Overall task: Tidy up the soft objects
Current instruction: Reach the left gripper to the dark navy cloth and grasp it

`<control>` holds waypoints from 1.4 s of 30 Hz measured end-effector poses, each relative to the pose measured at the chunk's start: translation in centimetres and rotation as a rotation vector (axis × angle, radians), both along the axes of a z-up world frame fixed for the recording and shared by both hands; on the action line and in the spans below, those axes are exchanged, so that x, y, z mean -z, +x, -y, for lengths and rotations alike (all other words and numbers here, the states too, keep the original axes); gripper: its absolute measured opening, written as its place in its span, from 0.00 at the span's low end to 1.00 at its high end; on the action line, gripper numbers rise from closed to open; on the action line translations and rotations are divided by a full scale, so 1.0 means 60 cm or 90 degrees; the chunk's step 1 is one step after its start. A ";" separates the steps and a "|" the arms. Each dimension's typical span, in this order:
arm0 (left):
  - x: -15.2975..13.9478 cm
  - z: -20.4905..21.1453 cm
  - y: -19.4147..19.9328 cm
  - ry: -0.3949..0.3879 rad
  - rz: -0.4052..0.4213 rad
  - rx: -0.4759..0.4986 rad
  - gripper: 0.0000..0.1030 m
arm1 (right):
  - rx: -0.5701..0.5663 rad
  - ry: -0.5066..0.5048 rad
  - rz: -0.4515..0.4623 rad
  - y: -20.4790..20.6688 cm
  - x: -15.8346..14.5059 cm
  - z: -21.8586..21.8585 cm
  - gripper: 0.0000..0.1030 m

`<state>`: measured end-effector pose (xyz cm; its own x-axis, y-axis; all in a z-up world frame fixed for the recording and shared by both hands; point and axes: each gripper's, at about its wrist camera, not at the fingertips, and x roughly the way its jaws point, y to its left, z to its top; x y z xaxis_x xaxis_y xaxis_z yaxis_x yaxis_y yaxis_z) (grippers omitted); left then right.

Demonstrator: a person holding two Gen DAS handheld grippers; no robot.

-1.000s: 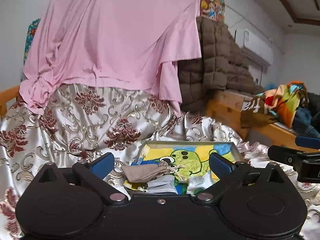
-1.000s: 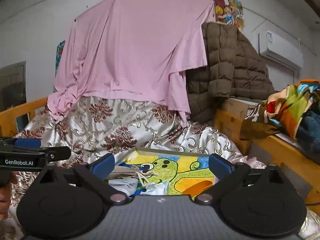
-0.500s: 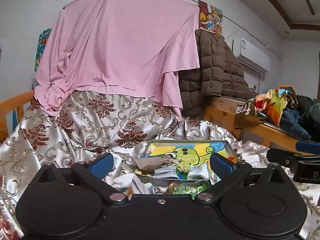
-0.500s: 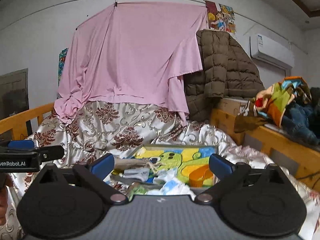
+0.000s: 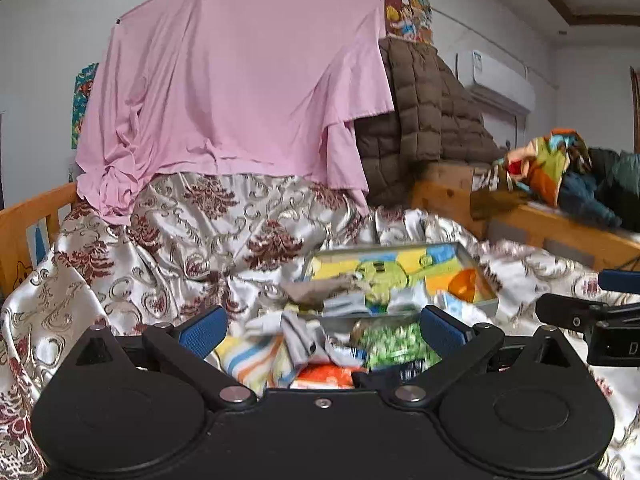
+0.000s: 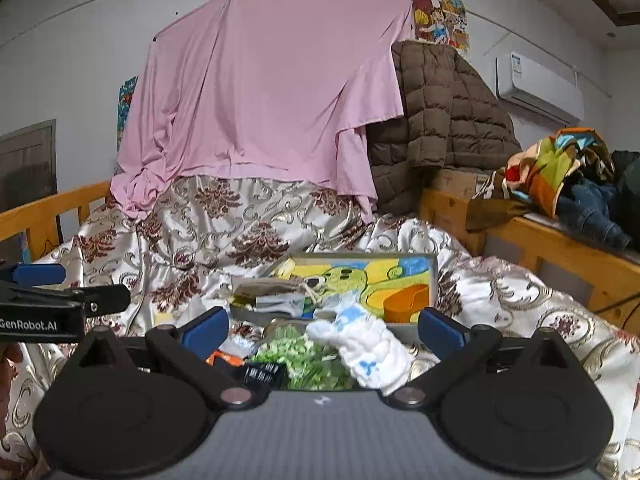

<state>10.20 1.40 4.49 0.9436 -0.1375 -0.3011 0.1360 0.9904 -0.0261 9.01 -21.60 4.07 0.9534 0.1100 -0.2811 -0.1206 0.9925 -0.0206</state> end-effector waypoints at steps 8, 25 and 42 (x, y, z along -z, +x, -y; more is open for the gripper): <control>0.045 0.004 0.003 0.037 -0.042 0.018 0.99 | -0.003 -0.007 -0.036 0.002 0.051 -0.005 1.00; 0.129 0.034 0.016 0.145 -0.115 0.073 0.99 | 0.004 -0.020 -0.187 0.022 0.135 0.003 1.00; 0.157 0.062 0.065 0.209 -0.154 0.090 0.99 | 0.021 0.007 -0.206 0.051 0.151 0.021 1.00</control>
<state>14.12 -2.33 -4.95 0.8191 -0.1212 -0.5607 0.3001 0.9235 0.2389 12.10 -22.86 -4.97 0.8177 0.0858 -0.5693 -0.0873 0.9959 0.0247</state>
